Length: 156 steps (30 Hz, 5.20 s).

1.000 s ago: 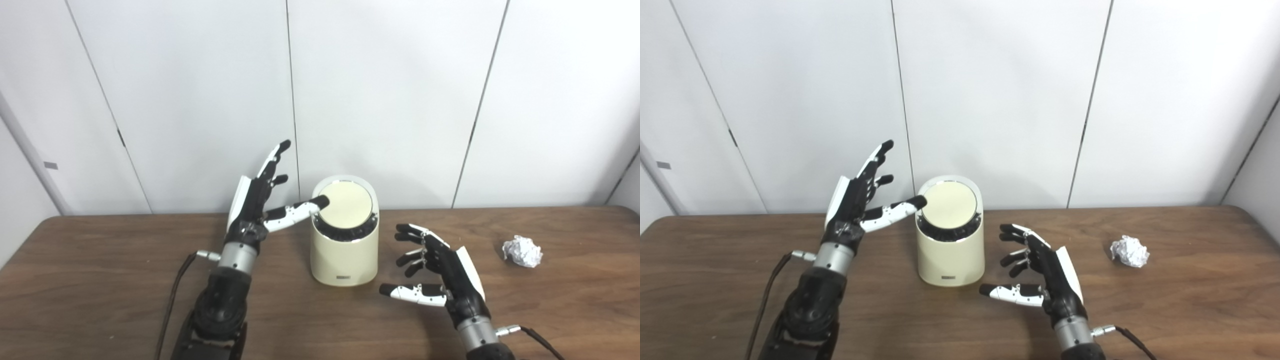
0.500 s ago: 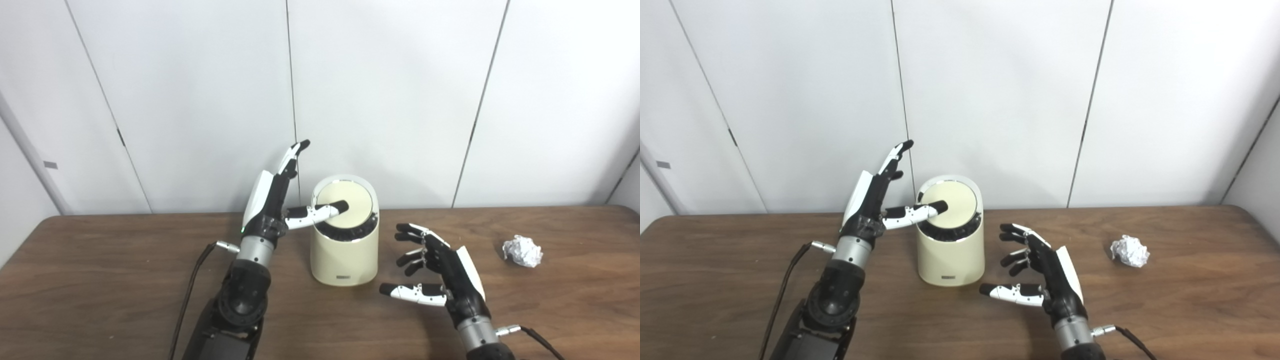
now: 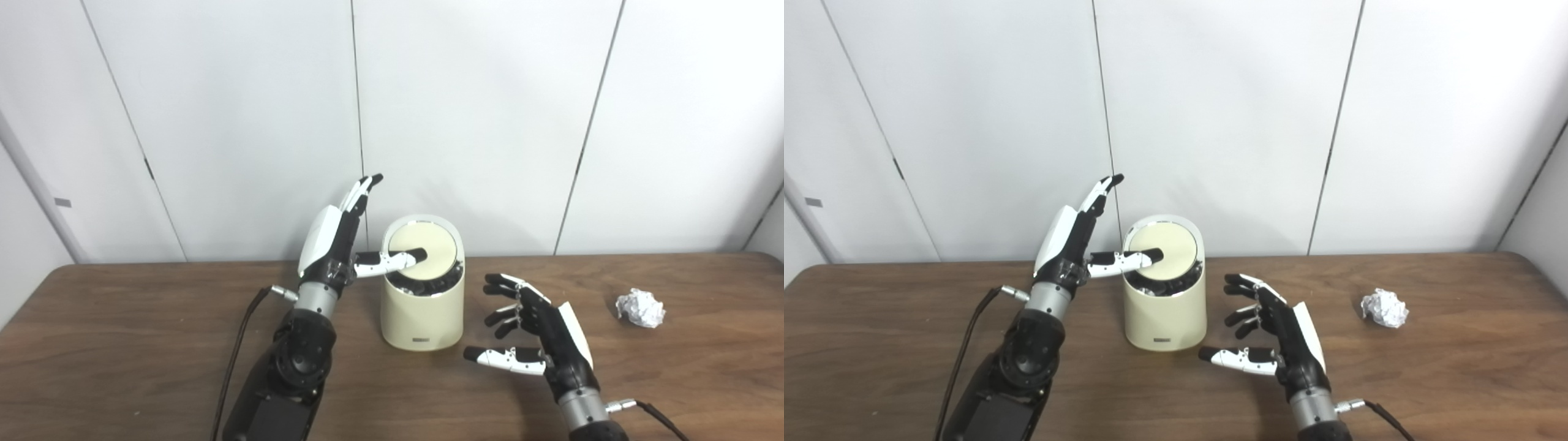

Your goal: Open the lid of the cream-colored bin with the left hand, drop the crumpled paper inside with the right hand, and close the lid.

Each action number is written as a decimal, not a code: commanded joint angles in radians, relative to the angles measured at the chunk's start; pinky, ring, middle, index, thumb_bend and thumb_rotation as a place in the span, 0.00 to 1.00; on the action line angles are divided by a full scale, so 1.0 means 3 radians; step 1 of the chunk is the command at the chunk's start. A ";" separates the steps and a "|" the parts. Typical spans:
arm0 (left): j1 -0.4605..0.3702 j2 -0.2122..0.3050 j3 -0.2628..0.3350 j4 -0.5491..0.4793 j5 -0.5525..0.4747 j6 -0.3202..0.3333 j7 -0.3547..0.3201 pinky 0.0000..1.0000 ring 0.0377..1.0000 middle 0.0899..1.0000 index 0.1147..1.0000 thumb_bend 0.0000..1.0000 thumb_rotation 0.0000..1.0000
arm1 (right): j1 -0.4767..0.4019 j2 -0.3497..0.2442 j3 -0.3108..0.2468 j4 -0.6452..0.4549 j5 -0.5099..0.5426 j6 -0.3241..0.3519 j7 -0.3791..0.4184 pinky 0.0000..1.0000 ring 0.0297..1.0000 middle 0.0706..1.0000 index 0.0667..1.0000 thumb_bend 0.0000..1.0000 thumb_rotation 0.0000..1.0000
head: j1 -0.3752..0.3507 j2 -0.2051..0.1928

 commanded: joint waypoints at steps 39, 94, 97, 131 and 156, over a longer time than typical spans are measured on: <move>-0.0372 0.0175 -0.0511 0.0010 0.0831 0.0515 -0.0034 0.90 0.98 1.00 1.00 0.94 0.15 | -0.0068 0.0075 0.0008 -0.0295 -0.0063 0.0048 -0.0054 0.41 0.52 0.72 0.73 0.74 0.00 | -0.0060 0.0092; 0.0072 -0.0123 0.0209 -0.0567 -0.0253 0.0049 0.0099 0.88 0.99 1.00 1.00 0.83 0.28 | -0.0065 0.0022 -0.0003 -0.0301 -0.0021 0.0094 -0.0053 0.42 0.52 0.72 0.73 0.74 0.00 | -0.0001 0.0110; 0.0215 -0.0141 0.0282 -0.0650 -0.0489 0.0095 -0.0007 0.87 0.99 1.00 1.00 0.84 0.31 | -0.0059 0.0019 -0.0004 -0.0318 -0.0016 0.0121 -0.0043 0.42 0.52 0.72 0.73 0.74 0.00 | 0.0008 0.0109; 0.1243 0.0030 0.0392 -0.0752 -0.1215 -0.0308 -0.0250 0.90 0.93 0.94 0.99 0.89 0.37 | 0.0025 -0.0110 -0.0030 -0.0418 -0.0024 0.0126 0.0003 0.44 0.51 0.72 0.74 0.72 0.04 | 0.0002 0.0106; 0.1214 0.0160 0.0486 -0.0608 -0.1304 -0.0397 -0.0299 0.80 0.84 0.85 0.90 0.83 0.27 | -0.0748 -0.1893 0.0154 -0.0521 -0.0803 0.1172 0.1252 0.54 0.68 0.78 0.75 0.83 0.13 | -0.1035 -0.0210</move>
